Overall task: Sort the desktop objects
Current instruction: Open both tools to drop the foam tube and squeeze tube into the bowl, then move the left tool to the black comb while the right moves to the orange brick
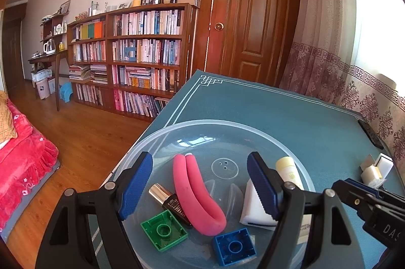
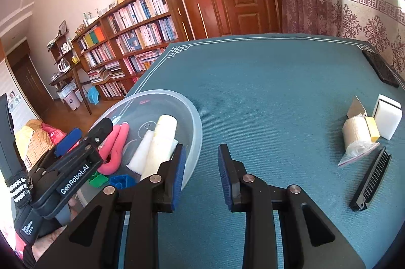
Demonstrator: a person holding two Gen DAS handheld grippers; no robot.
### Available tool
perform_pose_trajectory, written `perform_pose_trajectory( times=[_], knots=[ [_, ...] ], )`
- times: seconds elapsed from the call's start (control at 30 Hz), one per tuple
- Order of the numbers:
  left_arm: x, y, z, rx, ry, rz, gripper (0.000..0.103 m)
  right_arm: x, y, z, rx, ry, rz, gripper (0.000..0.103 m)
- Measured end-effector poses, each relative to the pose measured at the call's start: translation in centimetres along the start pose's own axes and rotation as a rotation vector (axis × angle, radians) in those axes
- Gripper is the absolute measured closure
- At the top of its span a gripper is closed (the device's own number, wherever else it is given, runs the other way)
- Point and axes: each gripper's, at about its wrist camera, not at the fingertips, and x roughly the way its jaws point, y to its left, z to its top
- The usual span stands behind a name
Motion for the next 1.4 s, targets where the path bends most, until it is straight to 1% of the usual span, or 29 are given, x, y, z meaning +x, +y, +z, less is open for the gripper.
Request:
perform_pose_trajectory(
  times=[0.17,0.33,0.37,0.4,0.47,0.53,0.6,0.7,0.9,1.1,1.3,1.4],
  knots=[
    [-0.4,-0.6,-0.1,0.015,0.006,-0.02,0.021,-1.0,-2.4,-0.9,0.047,0.005,-0.036,0.074],
    [-1.1,-2.1,-0.1,0.051,0.013,-0.047,0.019,-2.1,-4.8,-1.8,0.094,0.008,-0.068,0.074],
    [-1.3,-2.5,-0.1,0.058,0.014,-0.054,0.018,-2.3,-5.3,-2.0,0.104,0.009,-0.076,0.069],
    [-1.5,-2.9,-0.1,0.064,0.015,-0.059,0.017,-2.7,-5.9,-2.3,0.114,0.006,-0.082,0.062],
    [-1.9,-3.6,-0.2,0.075,0.016,-0.074,0.015,-3.5,-7.0,-2.8,0.134,-0.009,-0.101,0.054],
    [-2.5,-4.5,-0.2,0.088,0.01,-0.086,0.012,-4.3,-8.0,-3.2,0.149,-0.019,-0.119,0.054],
    [-3.1,-5.4,-0.3,0.106,0.005,-0.101,0.006,-5.1,-9.0,-3.4,0.162,-0.03,-0.134,0.054],
    [-4.0,-7.0,-0.3,0.144,-0.006,-0.124,0.003,-6.4,-10.4,-4.0,0.189,-0.046,-0.156,0.054],
    [-5.4,-10.4,-0.7,0.208,0.002,-0.186,0.002,-8.7,-14.0,-5.9,0.256,-0.059,-0.195,0.054],
    [-6.2,-14.0,-1.9,0.279,0.03,-0.238,0.002,-11.2,-17.5,-8.0,0.314,-0.075,-0.241,0.054],
    [-6.0,-17.3,-3.2,0.313,0.097,-0.322,0.002,-13.8,-21.2,-9.1,0.35,-0.091,-0.316,0.054],
    [-5.7,-19.0,-3.8,0.336,0.126,-0.345,0.002,-15.0,-23.6,-9.6,0.387,-0.102,-0.353,0.054]
  ],
)
